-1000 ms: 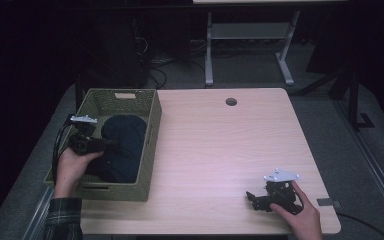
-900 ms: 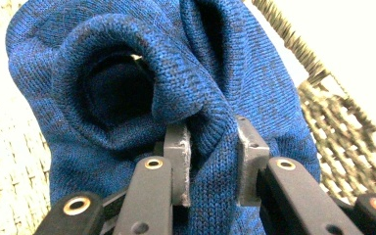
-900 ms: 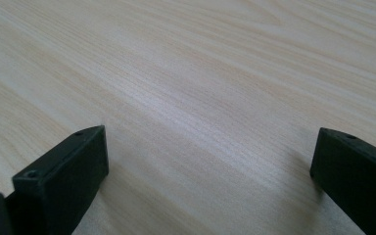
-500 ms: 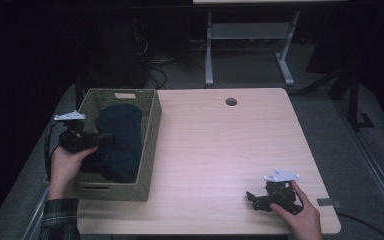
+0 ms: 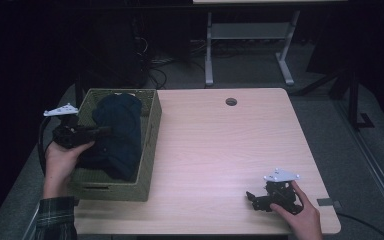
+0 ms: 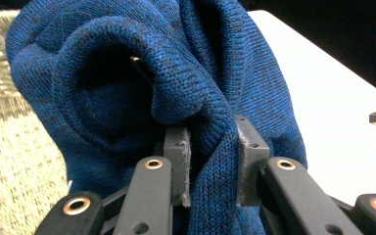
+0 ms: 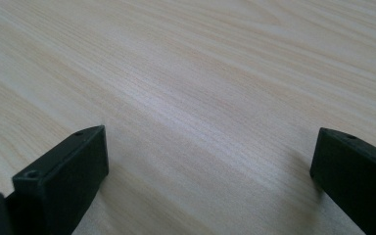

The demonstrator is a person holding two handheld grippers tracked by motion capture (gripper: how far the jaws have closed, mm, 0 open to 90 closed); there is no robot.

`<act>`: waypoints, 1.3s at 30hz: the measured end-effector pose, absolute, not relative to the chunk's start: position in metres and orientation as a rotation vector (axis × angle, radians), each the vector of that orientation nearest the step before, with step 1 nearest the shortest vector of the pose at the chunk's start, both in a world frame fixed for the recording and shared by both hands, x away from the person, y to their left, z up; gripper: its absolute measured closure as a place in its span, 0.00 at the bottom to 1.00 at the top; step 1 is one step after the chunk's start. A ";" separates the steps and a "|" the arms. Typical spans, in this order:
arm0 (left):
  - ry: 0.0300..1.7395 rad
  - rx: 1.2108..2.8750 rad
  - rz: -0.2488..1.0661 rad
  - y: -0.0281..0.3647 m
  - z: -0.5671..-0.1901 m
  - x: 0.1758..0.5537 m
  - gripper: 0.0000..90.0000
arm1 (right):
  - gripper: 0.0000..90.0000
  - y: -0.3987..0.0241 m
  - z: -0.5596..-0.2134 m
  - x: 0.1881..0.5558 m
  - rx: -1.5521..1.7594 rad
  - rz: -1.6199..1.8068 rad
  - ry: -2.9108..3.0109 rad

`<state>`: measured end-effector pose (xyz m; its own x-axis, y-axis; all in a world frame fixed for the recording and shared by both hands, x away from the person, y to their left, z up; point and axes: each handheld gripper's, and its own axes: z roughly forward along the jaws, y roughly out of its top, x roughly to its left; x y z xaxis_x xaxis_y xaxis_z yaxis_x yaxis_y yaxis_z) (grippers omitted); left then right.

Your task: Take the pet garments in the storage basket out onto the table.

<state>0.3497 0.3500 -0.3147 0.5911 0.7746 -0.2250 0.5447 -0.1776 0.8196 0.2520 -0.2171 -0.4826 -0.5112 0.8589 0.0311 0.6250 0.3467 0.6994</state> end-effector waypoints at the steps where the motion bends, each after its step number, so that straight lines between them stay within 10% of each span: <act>1: 1.060 1.852 0.299 0.351 -0.312 0.350 0.80 | 0.00 -0.217 -0.483 0.252 1.306 0.952 2.273; 39: 0.830 1.807 0.278 0.306 -0.242 0.358 0.80 | 0.00 -0.217 -0.483 0.252 1.309 0.952 2.272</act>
